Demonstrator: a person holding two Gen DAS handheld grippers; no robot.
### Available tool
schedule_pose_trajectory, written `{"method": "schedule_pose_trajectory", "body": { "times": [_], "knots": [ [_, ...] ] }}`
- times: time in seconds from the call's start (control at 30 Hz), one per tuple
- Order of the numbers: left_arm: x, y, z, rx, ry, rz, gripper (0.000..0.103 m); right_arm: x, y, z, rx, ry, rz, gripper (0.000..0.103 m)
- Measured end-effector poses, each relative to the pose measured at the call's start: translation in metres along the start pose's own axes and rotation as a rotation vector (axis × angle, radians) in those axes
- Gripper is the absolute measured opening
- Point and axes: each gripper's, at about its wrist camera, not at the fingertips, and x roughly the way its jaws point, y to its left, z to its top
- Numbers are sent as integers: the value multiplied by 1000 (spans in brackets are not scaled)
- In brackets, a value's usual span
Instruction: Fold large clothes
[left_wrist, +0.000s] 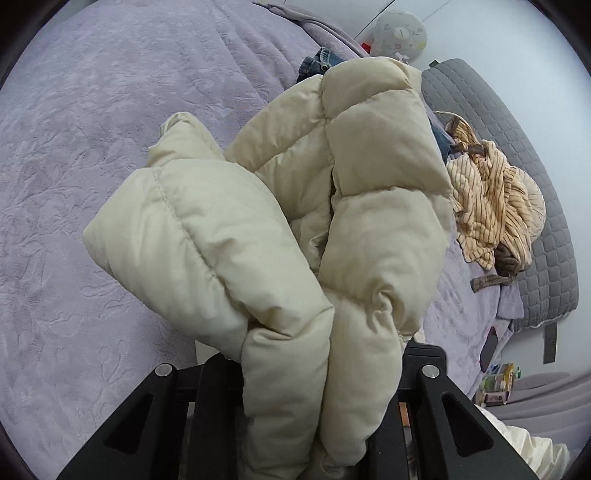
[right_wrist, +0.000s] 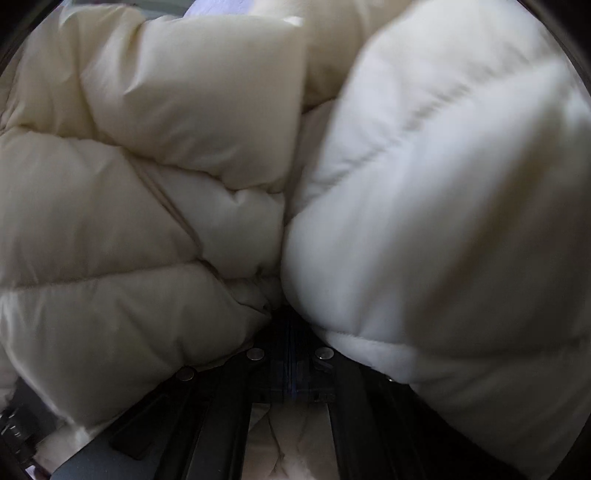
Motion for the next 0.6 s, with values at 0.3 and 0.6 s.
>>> {"method": "schedule_pose_trajectory", "body": {
  "times": [0.3, 0.6],
  "knots": [
    [-12, 11, 1, -22, -10, 28, 25, -92, 18, 33, -140, -157, -56, 0],
    [13, -22, 2, 50, 10, 75, 25, 13, -16, 114, -67, -14, 166, 0]
  ]
}}
